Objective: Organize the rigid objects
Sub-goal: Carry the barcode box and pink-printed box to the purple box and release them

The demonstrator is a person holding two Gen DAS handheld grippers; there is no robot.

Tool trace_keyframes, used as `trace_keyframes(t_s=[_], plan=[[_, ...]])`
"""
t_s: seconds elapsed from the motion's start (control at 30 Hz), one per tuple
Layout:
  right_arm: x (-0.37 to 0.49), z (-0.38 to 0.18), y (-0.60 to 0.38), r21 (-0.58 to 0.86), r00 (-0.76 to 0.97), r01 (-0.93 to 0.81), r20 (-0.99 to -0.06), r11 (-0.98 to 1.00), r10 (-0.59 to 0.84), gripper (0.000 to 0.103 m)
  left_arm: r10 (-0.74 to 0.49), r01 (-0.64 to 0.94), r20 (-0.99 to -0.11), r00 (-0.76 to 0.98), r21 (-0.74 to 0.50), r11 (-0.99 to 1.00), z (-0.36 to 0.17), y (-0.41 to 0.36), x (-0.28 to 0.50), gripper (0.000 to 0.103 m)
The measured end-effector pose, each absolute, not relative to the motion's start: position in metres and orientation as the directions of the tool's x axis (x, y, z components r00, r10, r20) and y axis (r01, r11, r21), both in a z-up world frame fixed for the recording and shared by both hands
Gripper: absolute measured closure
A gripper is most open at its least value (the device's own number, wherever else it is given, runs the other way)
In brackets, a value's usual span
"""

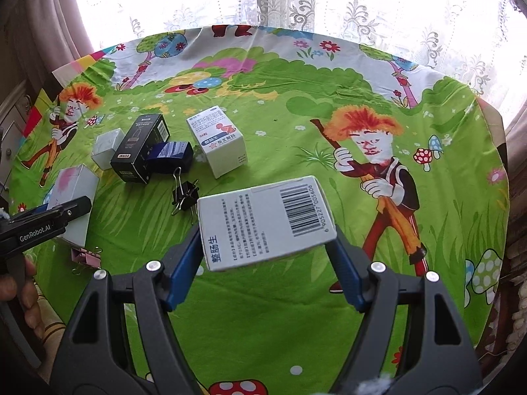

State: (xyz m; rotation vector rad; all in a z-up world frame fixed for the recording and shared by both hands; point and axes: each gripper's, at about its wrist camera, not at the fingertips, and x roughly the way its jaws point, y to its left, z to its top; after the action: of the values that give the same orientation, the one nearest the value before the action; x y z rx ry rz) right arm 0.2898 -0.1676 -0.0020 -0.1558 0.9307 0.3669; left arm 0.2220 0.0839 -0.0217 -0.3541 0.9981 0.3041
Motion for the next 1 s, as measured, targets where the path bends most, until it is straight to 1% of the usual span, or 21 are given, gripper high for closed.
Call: trace_keyframes(t_s=[0.43,1.0], plan=[[0.25,0.026,-0.17,0.049,0.554,-0.35,-0.795,0.936,0.248,0.027,0.069,-0.419,-0.836,0.545,-0.2,0.886,0.002,0.094,0.178,0.033],[0.183,0.057,-0.152,0.046,0.574,-0.39,-0.769,0.92,0.282,0.027,0.058,-0.45,-0.807,0.588,-0.266,0.853,0.026,0.115,0.102,0.033]])
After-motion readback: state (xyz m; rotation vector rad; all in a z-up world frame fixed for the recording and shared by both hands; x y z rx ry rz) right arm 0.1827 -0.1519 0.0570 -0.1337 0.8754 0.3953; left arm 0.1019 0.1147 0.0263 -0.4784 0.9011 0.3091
